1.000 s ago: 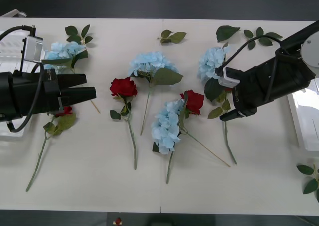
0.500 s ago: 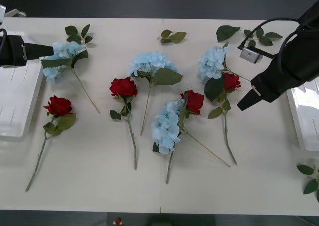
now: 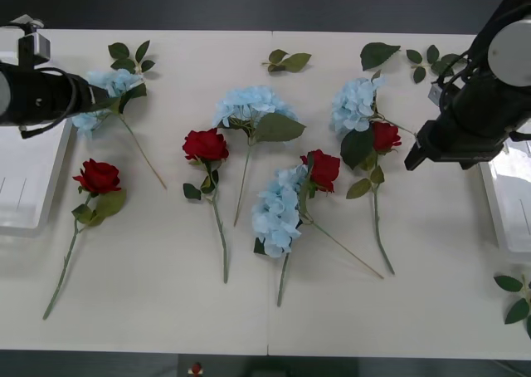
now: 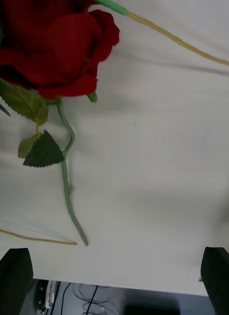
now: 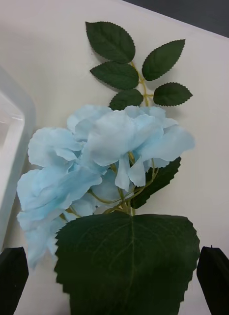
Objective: Put the red flowers into the right box and the blue flowers into the left box
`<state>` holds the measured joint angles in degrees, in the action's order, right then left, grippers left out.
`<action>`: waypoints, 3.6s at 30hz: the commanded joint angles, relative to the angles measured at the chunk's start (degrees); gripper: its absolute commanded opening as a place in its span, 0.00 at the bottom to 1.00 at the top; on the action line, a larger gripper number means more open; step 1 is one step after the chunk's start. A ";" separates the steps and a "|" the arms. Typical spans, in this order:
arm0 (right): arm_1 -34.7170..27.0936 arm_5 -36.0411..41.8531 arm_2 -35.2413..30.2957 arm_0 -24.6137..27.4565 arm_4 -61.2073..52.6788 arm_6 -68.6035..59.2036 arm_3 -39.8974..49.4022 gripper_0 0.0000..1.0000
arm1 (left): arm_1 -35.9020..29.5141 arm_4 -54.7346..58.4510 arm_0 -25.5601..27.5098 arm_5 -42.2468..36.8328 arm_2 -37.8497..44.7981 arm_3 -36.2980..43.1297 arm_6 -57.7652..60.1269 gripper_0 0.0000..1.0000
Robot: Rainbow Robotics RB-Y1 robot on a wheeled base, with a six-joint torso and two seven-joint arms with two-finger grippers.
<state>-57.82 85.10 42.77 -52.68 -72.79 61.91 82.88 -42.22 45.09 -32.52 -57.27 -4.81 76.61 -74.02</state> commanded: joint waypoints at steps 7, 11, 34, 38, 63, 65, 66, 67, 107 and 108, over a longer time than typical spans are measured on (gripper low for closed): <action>5.09 -8.29 3.02 0.92 4.50 7.00 -2.02 1.00 | 11.63 -18.19 -2.11 -6.27 3.06 0.55 5.81 1.00; 6.32 -10.92 4.86 1.09 5.56 7.08 -3.25 1.00 | 14.09 -23.82 -2.20 -7.15 3.14 0.03 6.52 1.00; 15.63 -22.61 6.53 1.62 11.36 9.11 -15.38 1.00 | 19.10 -33.49 -7.47 4.36 2.26 -14.21 8.80 0.95; 15.99 -22.61 6.53 1.53 12.68 9.37 -15.38 0.81 | 19.01 -33.31 -7.91 6.65 1.03 -16.23 8.89 0.61; 17.74 -23.67 6.62 1.62 16.02 9.72 -16.78 0.00 | 14.97 -29.53 -7.91 -12.51 -1.78 -4.10 8.01 0.00; 17.74 -23.67 6.62 1.62 16.63 9.99 -16.78 0.00 | 13.92 -27.68 -7.91 -17.35 -0.37 -0.33 8.01 0.00; 17.74 -23.67 6.62 1.53 16.63 9.99 -16.78 0.00 | 13.48 -26.72 -7.91 -19.90 0.68 1.61 8.01 0.00; 17.74 -23.67 6.62 1.53 16.81 10.07 -16.78 0.00 | 13.04 -25.58 -7.91 -22.97 2.53 3.98 8.01 0.00; -7.57 -18.92 15.76 -15.96 14.08 35.65 -31.20 0.00 | -18.60 -3.08 14.15 12.45 13.51 -5.51 -19.85 0.00; -6.60 -19.54 15.76 -16.05 14.52 36.00 -33.92 0.00 | -18.60 -3.08 14.24 12.54 13.51 -5.42 -19.94 0.00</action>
<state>-66.38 66.71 58.58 -67.22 -59.47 93.83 52.71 -59.32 41.97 -16.79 -45.34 8.27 70.19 -94.04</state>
